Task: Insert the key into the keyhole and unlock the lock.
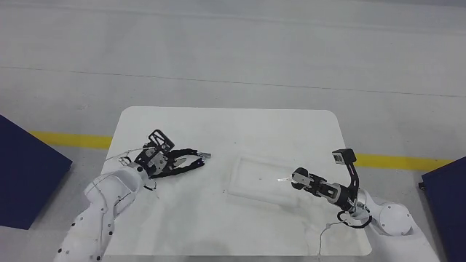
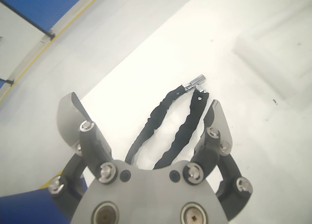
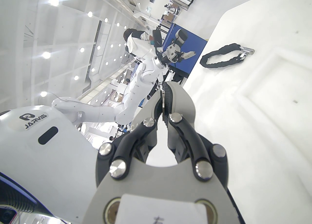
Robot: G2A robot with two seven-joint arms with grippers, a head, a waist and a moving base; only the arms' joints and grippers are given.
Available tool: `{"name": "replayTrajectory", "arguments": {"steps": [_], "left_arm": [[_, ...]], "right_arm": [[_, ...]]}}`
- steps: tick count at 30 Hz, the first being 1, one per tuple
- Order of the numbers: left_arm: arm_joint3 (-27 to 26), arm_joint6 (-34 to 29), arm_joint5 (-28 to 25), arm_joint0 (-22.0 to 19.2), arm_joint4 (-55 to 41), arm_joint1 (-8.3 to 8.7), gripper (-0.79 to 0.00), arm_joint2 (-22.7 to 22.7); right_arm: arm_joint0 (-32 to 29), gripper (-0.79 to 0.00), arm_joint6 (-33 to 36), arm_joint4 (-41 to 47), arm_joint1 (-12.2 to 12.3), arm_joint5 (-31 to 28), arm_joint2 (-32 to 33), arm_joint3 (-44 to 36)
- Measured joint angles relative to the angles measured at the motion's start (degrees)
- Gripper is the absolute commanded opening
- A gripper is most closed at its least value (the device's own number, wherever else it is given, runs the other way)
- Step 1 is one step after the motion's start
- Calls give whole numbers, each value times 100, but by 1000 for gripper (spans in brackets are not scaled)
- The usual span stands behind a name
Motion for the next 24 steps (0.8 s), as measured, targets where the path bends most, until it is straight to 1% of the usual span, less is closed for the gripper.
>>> {"name": "replayTrajectory", "arguments": {"steps": [2,4,5,8,11,14,15,16,17,18,20,21,22,23,24], "left_arm": [[635,48,-206,-462,79,-63,0,312],[1194,97,-275,-837,139,-131,0,579],[1575,147,-325,-1074,139,-186,0,757],[2509,288,-466,-1616,47,-338,0,1162],[3301,444,-533,-2061,100,-494,0,1541],[3972,646,-582,-2422,69,-647,0,1827],[4152,692,-578,-2517,44,-691,-25,1891],[4321,727,-568,-2604,18,-735,-86,1949],[4528,767,-549,-2714,-7,-792,-111,2021],[4669,793,-529,-2790,-17,-833,-188,2071],[4949,856,-501,-2936,-30,-920,-265,2181],[5050,886,-504,-2987,-36,-953,-302,2221],[5145,911,-503,-3036,-38,-983,-317,2257],[5265,943,-494,-3097,-45,-1020,-388,2297],[5355,973,-492,-3139,-66,-1046,-419,2316]], "right_arm": [[0,-785,0,0,0,0,0,0],[0,-785,0,0,0,0,0,0],[0,-785,0,0,0,0,0,0],[0,-785,0,0,0,0,0,0],[0,-785,0,0,0,0,0,0],[0,-785,0,0,0,0,0,0],[0,-785,0,0,0,0,0,0],[0,-785,0,0,0,0,0,0],[0,-785,0,0,0,0,0,0],[0,-785,0,0,0,0,0,0],[0,-785,0,0,0,0,0,0],[0,-785,0,0,0,0,0,0],[0,-785,0,0,0,0,0,0],[0,-785,0,0,0,0,0,0],[0,-785,0,0,0,0,0,0]]}}
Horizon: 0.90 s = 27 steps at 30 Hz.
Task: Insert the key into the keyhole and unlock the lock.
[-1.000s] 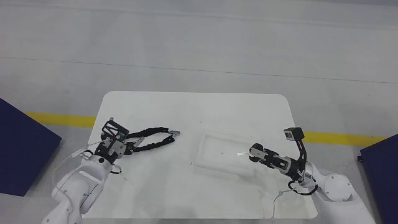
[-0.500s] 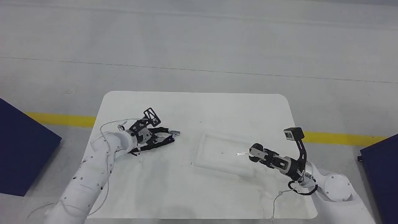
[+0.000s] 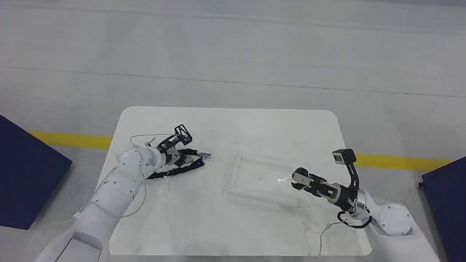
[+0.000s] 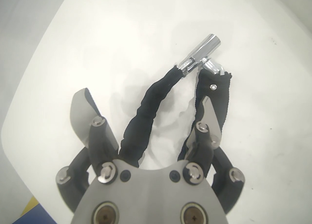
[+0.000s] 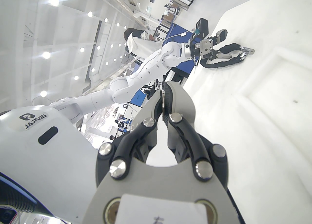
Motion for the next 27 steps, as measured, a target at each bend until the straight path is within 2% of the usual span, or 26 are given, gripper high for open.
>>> {"name": "replayTrajectory", "arguments": {"steps": [2,5,8,11,27], "left_arm": [[211,55,-17,-102,-64,-51,-471,27],[431,110,-3,-207,-39,-111,-499,97],[617,132,-16,-302,35,-156,-493,170],[763,98,-78,-364,77,-201,-453,236],[1155,-115,-94,-511,44,-364,-459,387]], "right_arm": [[0,-785,0,0,0,0,0,0],[0,-785,0,0,0,0,0,0],[0,-785,0,0,0,0,0,0],[0,-785,0,0,0,0,0,0],[0,-785,0,0,0,0,0,0]]}}
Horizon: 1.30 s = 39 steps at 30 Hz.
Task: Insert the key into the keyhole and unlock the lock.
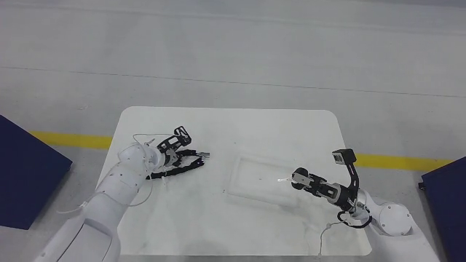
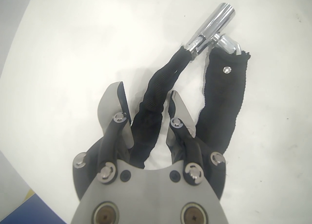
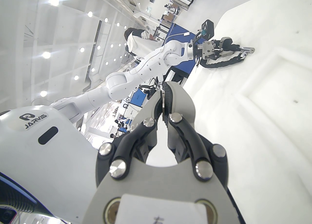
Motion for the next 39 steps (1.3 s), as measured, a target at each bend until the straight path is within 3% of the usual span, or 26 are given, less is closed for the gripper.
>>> {"name": "replayTrajectory", "arguments": {"steps": [2,4,6,7,16,28,34,39], "left_arm": [[56,-60,-115,-14,-59,-10,-477,-6],[94,-141,-150,-31,-77,-19,-548,-2],[119,-190,-134,-31,-82,-29,-742,9],[130,-205,-127,-31,-91,-32,-785,11],[129,56,-6,-64,-125,-14,-785,8],[-96,660,362,-37,135,138,-785,35],[-506,1192,816,83,514,297,-785,67],[-1257,1673,1438,405,938,562,-785,-52]], "right_arm": [[0,-785,0,0,0,0,0,0],[0,-785,0,0,0,0,0,0],[0,-785,0,0,0,0,0,0],[0,-785,0,0,0,0,0,0],[0,-785,0,0,0,0,0,0],[0,-785,0,0,0,0,0,0],[0,-785,0,0,0,0,0,0],[0,-785,0,0,0,0,0,0]]}}
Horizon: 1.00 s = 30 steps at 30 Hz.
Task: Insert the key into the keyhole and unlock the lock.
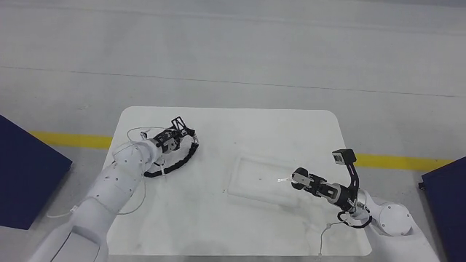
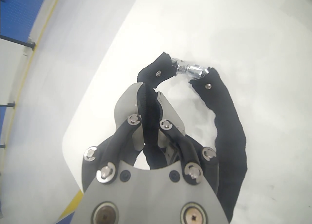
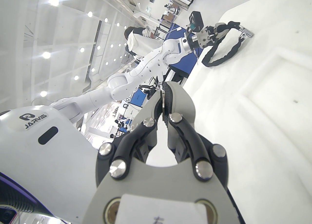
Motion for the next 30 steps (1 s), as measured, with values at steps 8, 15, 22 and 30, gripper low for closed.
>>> {"name": "replayTrajectory", "arguments": {"steps": [8,15,22,30], "left_arm": [[-3051,-254,1027,1658,1254,813,-785,-941],[-6218,-1219,505,3729,2069,1331,-785,-2217],[-6690,-1271,185,4277,2050,1391,-785,-2454],[-6403,-1231,-5,4223,2028,1338,-785,-2172]], "right_arm": [[0,-785,0,0,0,0,0,0],[0,-785,0,0,0,0,0,0],[0,-785,0,0,0,0,0,0],[0,-785,0,0,0,0,0,0]]}}
